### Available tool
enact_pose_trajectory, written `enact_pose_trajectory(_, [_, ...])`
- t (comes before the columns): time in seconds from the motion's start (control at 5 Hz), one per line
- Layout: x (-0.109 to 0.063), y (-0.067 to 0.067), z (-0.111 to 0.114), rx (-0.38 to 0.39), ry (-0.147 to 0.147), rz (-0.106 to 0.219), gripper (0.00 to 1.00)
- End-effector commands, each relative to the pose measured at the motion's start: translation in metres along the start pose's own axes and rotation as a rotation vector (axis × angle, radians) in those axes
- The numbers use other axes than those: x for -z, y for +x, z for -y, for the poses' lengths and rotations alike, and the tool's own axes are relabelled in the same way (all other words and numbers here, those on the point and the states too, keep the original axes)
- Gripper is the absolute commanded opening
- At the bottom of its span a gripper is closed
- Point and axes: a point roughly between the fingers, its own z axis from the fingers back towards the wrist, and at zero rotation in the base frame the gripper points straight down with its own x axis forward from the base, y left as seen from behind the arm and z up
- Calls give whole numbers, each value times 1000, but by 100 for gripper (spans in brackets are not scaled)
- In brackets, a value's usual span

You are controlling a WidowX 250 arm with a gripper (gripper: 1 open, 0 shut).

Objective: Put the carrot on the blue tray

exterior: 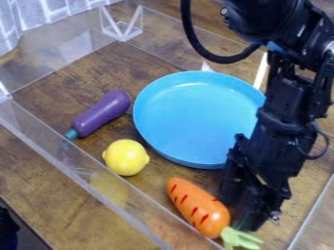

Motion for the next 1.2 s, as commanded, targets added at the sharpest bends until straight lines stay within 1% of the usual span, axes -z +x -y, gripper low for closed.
enact_pose_trajectory(0.0, [0,3,7,45,9,-1,0])
enact_pose_trajectory(0.2, [-3,1,9,54,14,-6,0])
enact_pose_trajectory(0.6, [-19,-9,11,5,9,-1,0])
enact_pose_trajectory(1.0, [-18,-1,16,138,47,-29,0])
